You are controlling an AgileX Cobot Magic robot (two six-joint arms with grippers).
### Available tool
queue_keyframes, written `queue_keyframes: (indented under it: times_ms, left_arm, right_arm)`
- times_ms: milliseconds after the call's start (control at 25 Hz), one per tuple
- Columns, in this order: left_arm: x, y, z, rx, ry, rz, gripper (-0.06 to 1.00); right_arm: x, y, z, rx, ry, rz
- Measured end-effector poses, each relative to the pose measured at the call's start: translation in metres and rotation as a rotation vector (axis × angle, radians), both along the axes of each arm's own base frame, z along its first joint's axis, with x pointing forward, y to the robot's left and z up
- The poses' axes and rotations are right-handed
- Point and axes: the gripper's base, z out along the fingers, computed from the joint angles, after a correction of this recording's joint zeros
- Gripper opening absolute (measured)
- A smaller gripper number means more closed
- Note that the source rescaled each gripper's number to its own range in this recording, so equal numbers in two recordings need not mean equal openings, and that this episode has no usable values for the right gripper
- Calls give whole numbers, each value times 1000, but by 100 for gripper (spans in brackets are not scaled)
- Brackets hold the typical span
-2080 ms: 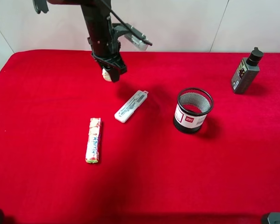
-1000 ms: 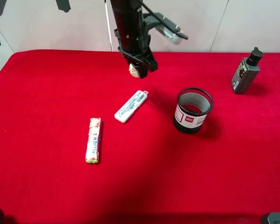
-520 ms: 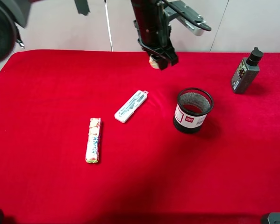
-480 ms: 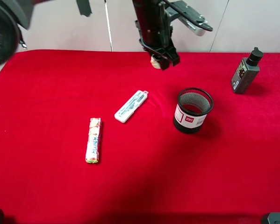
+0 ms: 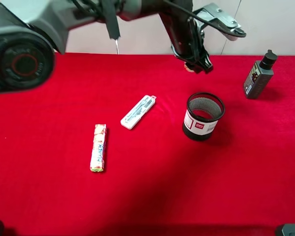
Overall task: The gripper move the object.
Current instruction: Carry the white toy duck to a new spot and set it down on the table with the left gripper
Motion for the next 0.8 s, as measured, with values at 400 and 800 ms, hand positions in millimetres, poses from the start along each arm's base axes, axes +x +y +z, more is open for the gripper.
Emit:
queue_keyframes:
  times_ms: [400, 800]
  left_arm:
    - [1, -30, -33, -170, -76, -28, 1]
    - [-1, -50, -55, -307, -98, -43, 1]
  right_arm:
    - [0, 0, 0, 6, 0, -3]
    - [0, 0, 0, 7, 1, -6]
